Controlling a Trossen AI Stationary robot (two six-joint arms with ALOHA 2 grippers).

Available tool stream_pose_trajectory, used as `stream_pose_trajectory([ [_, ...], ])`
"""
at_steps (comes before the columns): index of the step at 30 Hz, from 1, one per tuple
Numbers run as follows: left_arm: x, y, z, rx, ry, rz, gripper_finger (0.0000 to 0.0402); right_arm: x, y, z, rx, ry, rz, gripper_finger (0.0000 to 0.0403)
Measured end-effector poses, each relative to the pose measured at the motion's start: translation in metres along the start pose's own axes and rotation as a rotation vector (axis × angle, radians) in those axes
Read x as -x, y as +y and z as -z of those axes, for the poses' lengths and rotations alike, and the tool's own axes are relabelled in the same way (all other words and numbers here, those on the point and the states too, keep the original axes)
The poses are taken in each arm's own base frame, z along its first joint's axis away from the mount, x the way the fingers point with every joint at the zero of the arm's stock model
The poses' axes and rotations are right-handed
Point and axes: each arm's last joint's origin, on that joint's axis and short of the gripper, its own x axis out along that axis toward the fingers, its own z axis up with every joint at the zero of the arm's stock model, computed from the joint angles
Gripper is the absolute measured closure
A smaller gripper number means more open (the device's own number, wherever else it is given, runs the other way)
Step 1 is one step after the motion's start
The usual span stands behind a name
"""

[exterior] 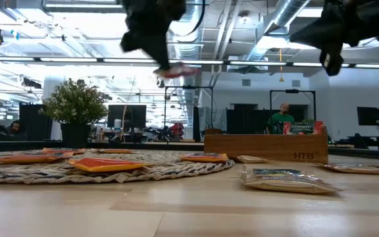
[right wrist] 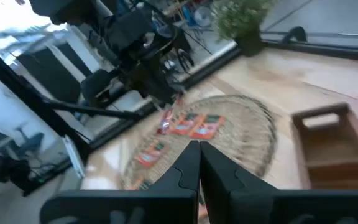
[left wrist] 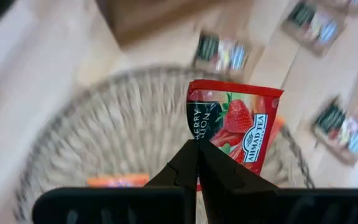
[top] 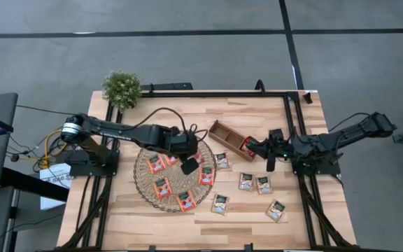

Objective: Pick & Place Tea
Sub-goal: Put the red tea bag into the right section of the wooden organizer

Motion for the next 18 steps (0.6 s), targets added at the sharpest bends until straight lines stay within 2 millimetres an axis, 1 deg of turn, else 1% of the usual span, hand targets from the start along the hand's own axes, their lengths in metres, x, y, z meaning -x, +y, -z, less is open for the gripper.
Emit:
stream_pose_trajectory([
  [5, 0.017, -0.005, -0.021, -0.069, -0.135, -0.003, 0.0401, -0.018, -0.002, 0.001, -0.013, 0.028, -0.048, 0.0403],
  [9, 0.021, -0.008, -0.028, -0.111, -0.205, 0.002, 0.0401, -0.035, 0.0, -0.006, 0.011, 0.067, -0.063, 0.0395],
  [12, 0.02, -0.008, -0.03, -0.13, -0.225, -0.007, 0.0401, -0.049, 0.003, -0.019, 0.049, 0.077, -0.075, 0.0367],
  [15, 0.018, -0.009, -0.03, -0.149, -0.229, -0.028, 0.0401, -0.062, 0.005, -0.033, 0.092, 0.078, -0.089, 0.0327],
  [18, 0.018, -0.01, -0.03, -0.156, -0.238, -0.037, 0.0401, -0.075, 0.004, -0.045, 0.112, 0.099, -0.078, 0.0285],
])
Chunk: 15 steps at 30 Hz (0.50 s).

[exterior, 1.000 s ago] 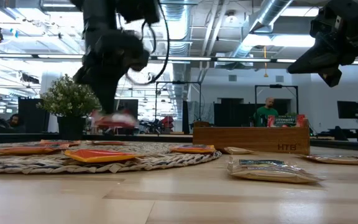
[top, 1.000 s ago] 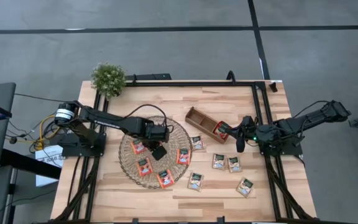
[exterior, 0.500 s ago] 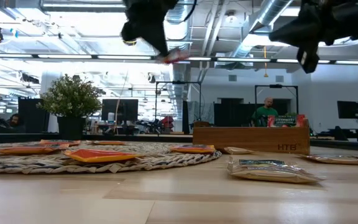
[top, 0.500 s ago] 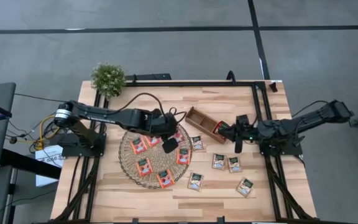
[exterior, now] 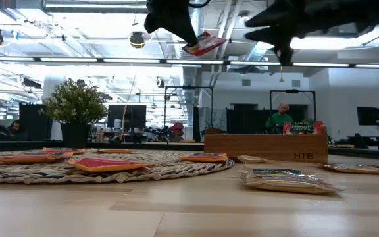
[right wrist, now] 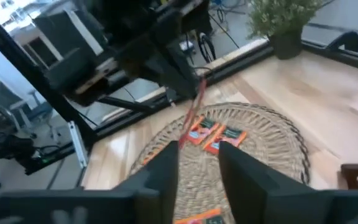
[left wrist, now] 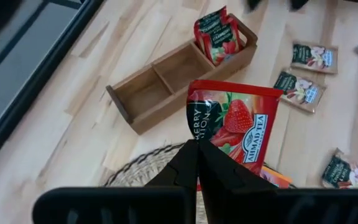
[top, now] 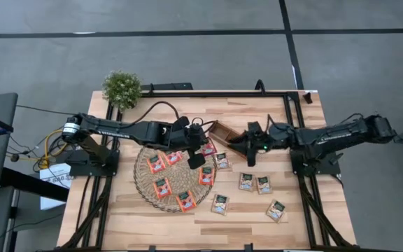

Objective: Pick & Place Tea
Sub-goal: Put the red tea bag into the right section of the wooden organizer

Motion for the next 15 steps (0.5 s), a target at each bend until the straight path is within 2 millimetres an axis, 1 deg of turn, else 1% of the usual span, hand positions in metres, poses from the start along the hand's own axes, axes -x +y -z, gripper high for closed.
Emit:
stream_pose_trajectory([
  [4, -0.001, -0.001, 0.001, -0.031, -0.002, -0.015, 0.0401, -0.015, -0.011, -0.012, 0.009, 0.072, 0.047, 0.0238],
  [7, -0.001, -0.001, 0.001, -0.044, -0.002, -0.016, 0.0401, -0.027, -0.015, -0.021, 0.022, 0.099, 0.014, 0.0214],
  [10, -0.001, -0.001, 0.001, -0.069, -0.003, -0.017, 0.0401, -0.036, -0.018, -0.032, 0.032, 0.109, -0.029, 0.02],
  [15, -0.001, -0.001, 0.001, -0.083, -0.003, -0.02, 0.0401, -0.048, -0.023, -0.044, 0.037, 0.114, -0.069, 0.0196],
])
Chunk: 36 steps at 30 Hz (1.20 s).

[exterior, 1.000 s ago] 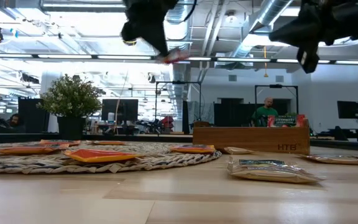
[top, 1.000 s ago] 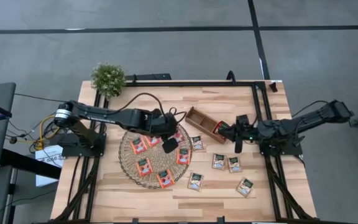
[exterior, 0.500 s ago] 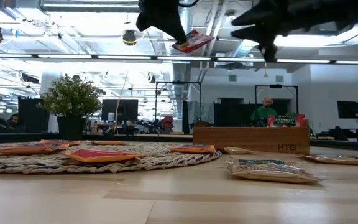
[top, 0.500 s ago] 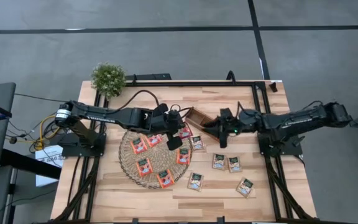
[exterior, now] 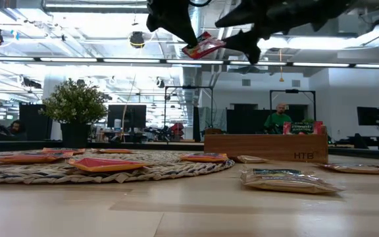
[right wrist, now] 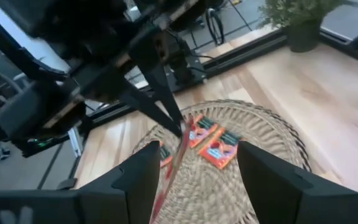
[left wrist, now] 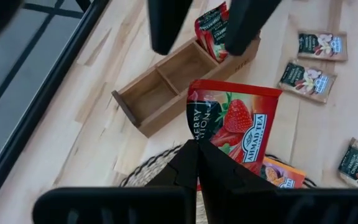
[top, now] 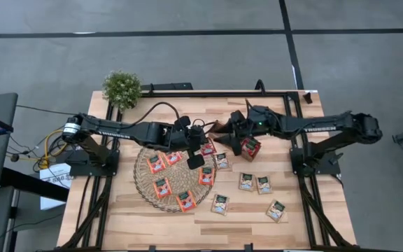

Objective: Pick & Place Tea
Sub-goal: Put the red tea bag into the right section of the wooden organizer

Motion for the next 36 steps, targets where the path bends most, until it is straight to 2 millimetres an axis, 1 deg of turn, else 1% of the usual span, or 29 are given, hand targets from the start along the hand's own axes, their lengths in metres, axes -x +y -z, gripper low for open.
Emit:
stream_pose_trajectory([
  [6, 0.0, 0.0, 0.0, -0.024, -0.001, -0.003, 0.0401, -0.011, -0.003, -0.008, -0.002, 0.038, -0.04, 0.0196],
  [11, 0.0, 0.001, 0.0, -0.029, -0.002, -0.005, 0.0401, -0.021, -0.005, -0.007, -0.001, 0.071, -0.056, 0.0196],
  [16, 0.0, 0.001, 0.0, -0.038, -0.002, -0.006, 0.0401, -0.028, -0.006, -0.009, -0.002, 0.077, -0.059, 0.0197],
  [19, 0.0, 0.001, 0.0, -0.038, -0.002, -0.006, 0.0401, -0.029, -0.005, -0.01, -0.001, 0.077, -0.059, 0.0206],
  [23, 0.0, 0.001, -0.001, -0.041, -0.004, -0.005, 0.0401, -0.03, -0.005, -0.011, 0.005, 0.079, -0.061, 0.0236],
  [30, -0.001, 0.001, -0.001, -0.04, -0.006, -0.005, 0.0401, -0.031, -0.006, -0.008, -0.002, 0.105, -0.058, 0.0323],
  [36, -0.001, 0.001, -0.001, -0.04, -0.006, -0.005, 0.0401, -0.031, -0.006, -0.008, 0.004, 0.105, -0.061, 0.0383],
])
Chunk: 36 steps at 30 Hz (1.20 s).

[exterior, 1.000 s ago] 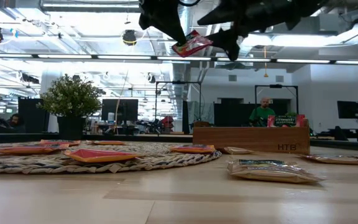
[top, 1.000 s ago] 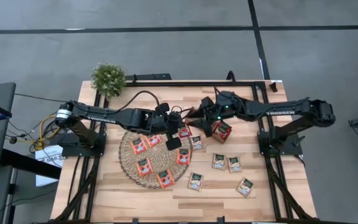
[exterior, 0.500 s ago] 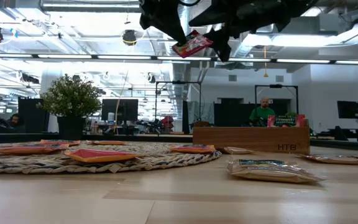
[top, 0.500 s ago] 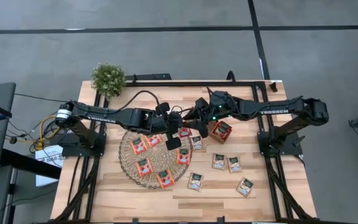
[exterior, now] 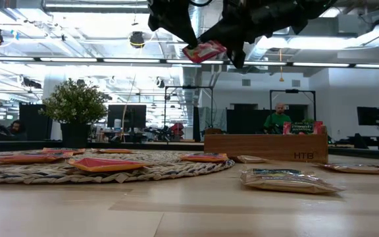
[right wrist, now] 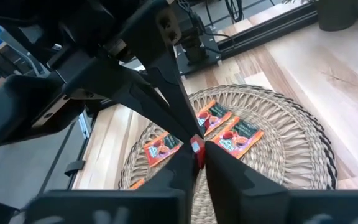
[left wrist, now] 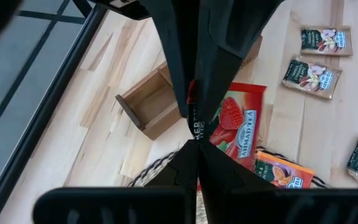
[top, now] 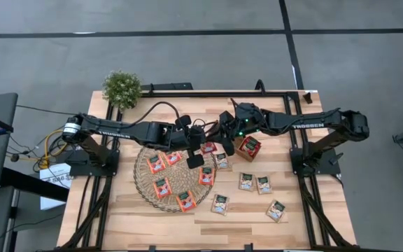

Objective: Pick & Place Tea
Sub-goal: Put the red tea bag into the right section of the wooden organizer

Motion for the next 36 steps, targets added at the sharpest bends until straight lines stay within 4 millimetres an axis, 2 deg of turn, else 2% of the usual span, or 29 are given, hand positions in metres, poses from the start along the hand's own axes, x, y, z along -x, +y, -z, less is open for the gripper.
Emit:
stream_pose_trajectory([
  [2, 0.0, 0.0, 0.0, 0.0, 0.0, 0.0, 0.0401, 0.0, 0.0, 0.0, 0.005, 0.001, -0.004, 0.0397],
  [13, 0.0, 0.0, 0.0, 0.001, 0.003, 0.015, 0.0401, 0.0, 0.0, 0.0, 0.0, 0.002, 0.005, 0.0402],
  [18, 0.0, 0.0, 0.0, 0.001, 0.004, 0.014, 0.038, 0.0, 0.0, 0.0, 0.0, -0.003, 0.022, 0.0402],
  [23, 0.0, 0.0, 0.0, 0.003, 0.006, 0.013, 0.0334, 0.0, -0.001, 0.0, 0.0, -0.005, 0.028, 0.0403],
  [29, 0.0, 0.001, 0.002, -0.005, 0.014, -0.02, 0.0256, 0.0, -0.001, 0.0, 0.0, -0.013, 0.054, 0.0403],
  [36, 0.002, 0.007, 0.016, -0.091, 0.147, -0.134, 0.018, 0.005, -0.003, 0.002, 0.003, 0.0, 0.146, 0.0403],
])
